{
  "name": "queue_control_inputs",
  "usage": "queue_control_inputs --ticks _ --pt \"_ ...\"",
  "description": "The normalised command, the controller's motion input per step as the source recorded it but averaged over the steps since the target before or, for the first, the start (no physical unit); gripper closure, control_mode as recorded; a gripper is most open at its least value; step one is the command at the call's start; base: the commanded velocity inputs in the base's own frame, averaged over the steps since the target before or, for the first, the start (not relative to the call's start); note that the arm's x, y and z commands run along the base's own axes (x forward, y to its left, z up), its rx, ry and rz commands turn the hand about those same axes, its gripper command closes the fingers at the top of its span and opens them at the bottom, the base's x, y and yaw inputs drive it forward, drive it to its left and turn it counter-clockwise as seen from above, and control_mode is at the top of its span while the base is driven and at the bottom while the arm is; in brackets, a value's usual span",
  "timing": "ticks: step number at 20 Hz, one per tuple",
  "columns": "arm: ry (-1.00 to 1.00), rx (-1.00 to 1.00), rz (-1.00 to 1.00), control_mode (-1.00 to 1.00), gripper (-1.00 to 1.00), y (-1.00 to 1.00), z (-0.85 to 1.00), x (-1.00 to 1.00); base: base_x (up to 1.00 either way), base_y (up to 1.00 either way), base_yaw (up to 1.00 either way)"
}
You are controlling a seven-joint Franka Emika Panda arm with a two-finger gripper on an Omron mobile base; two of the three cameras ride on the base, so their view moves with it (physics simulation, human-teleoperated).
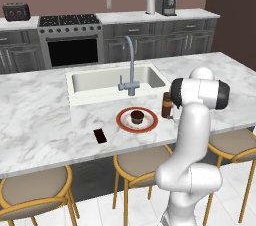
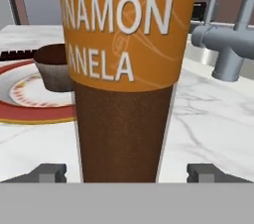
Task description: Take the cinnamon bottle from the cabinet and place it on the dining table, next to the plate with the cupcake. Then take the chocolate from the dining counter and place it on the cupcake plate.
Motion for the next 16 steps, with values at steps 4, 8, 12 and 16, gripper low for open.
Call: queue_control_inputs --ticks 4,8,12,16 --pt "0.00 -0.03 0.00 -1.00 -1.00 -0.02 0.00 -0.20 0.00 0.00 0.00" --pt "0.00 0.00 0.00 -1.00 -1.00 -0.13 0.04 -0.39 0.00 0.00 0.00" --pt "0.04 0.00 -0.02 -1.00 -1.00 -0.04 0.04 -0.49 0.00 0.00 0.00" --pt "0.00 -0.01 -0.06 -1.00 -1.00 0.07 0.13 -0.52 0.00 0.00 0.00"
